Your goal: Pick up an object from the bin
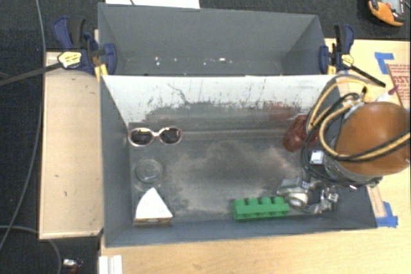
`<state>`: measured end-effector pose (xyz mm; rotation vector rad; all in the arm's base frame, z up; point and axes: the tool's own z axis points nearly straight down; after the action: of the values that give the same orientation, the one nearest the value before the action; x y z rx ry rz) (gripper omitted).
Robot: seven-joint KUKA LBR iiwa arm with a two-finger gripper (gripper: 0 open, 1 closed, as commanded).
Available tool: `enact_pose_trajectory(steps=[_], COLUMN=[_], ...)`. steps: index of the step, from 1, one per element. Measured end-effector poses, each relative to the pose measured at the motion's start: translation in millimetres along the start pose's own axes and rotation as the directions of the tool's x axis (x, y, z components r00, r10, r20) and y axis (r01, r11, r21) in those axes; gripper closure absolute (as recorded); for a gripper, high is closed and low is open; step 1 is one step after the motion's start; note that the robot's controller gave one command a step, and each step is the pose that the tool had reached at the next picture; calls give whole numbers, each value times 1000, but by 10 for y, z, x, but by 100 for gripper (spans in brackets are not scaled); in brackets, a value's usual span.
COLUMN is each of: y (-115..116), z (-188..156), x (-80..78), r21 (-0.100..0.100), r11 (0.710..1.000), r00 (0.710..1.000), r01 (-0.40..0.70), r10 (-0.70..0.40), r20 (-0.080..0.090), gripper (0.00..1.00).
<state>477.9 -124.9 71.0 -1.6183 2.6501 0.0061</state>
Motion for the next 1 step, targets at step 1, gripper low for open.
enact_pose_trajectory(steps=[1], y=[-31], z=[-54], x=[3], r21=[1], r11=[1000], r00=[1000], r01=[-25], r10=[25], r20=[-1], gripper=[100])
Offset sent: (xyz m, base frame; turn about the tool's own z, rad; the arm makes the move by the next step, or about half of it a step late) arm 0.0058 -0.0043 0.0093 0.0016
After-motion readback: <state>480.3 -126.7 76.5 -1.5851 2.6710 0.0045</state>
